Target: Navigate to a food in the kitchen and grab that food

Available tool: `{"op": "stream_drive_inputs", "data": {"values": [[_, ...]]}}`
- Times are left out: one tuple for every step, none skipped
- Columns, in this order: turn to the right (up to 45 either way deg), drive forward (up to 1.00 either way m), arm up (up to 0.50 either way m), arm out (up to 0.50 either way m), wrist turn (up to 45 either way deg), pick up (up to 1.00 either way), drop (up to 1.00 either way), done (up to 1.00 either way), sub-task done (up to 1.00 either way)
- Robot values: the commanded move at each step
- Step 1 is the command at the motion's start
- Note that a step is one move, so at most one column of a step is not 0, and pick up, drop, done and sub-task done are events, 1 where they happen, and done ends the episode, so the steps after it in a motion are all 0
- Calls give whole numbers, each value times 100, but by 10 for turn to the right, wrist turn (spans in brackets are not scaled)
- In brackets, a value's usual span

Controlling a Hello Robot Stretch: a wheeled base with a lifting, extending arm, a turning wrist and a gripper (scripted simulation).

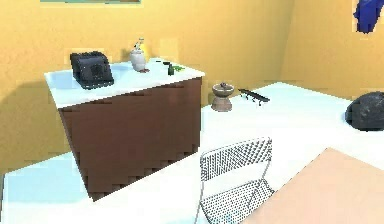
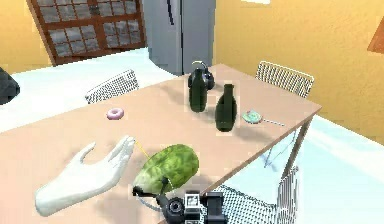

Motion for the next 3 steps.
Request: {"op": "stream_drive_inputs", "data": {"values": [[0,0,0,0,0,100,0,0,0],[0,0,10,0,0,0,0,0,0],[0,0,0,0,0,0,0,100,0]]}}
